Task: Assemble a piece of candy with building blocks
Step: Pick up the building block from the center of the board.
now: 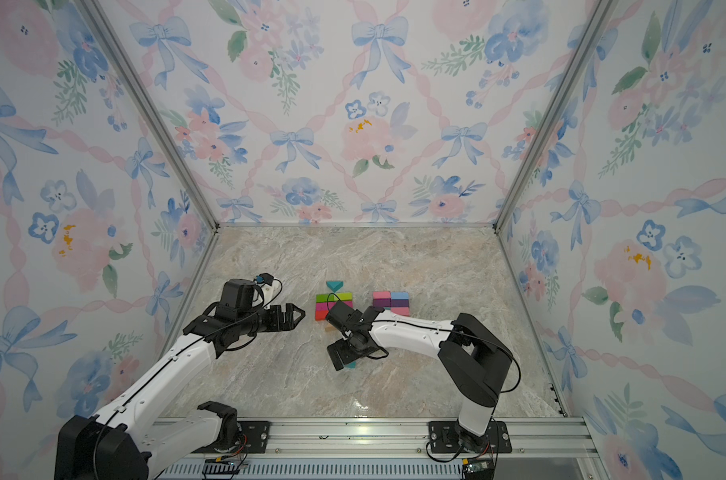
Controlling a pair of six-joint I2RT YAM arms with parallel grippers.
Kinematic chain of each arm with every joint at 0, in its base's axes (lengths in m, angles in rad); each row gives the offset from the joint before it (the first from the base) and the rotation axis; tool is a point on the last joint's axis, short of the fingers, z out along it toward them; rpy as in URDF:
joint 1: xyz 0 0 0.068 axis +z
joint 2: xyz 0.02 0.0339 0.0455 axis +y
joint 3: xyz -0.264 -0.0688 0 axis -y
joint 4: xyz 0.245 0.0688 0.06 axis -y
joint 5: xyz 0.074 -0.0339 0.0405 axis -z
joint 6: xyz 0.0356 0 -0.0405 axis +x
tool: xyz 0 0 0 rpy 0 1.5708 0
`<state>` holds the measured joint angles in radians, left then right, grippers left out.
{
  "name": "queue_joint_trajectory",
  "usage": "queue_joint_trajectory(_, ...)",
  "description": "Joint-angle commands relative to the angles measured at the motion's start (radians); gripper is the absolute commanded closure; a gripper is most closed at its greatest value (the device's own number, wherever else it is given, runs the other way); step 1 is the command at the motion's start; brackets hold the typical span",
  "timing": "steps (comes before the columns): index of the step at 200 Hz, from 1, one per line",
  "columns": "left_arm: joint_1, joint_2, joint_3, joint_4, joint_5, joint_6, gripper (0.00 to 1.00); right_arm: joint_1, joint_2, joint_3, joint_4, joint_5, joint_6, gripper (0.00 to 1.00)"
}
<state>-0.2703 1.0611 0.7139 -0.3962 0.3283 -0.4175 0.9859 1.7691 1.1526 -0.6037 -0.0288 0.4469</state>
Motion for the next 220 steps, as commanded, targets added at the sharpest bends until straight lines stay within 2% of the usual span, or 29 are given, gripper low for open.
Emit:
queue_joint_trajectory(1, 0.01, -0.01, -0.014, 0.018, 0.031, -0.007, 0.02, 0.013, 0.033, 0.044, -0.065, 0.027, -0.03, 0.01)
queue_joint_trajectory(95, 0.01, -0.011, -0.022, 0.034, 0.06, -0.023, 0.02, 0.03, 0.122, 0.107, -0.151, 0.014, -0.112, 0.16)
queue_joint_trajectory(220, 0.008, -0.03, -0.056, 0.04, 0.068, -0.047, 0.02, 0.043, 0.153, 0.127, -0.122, 0.015, -0.128, 0.27)
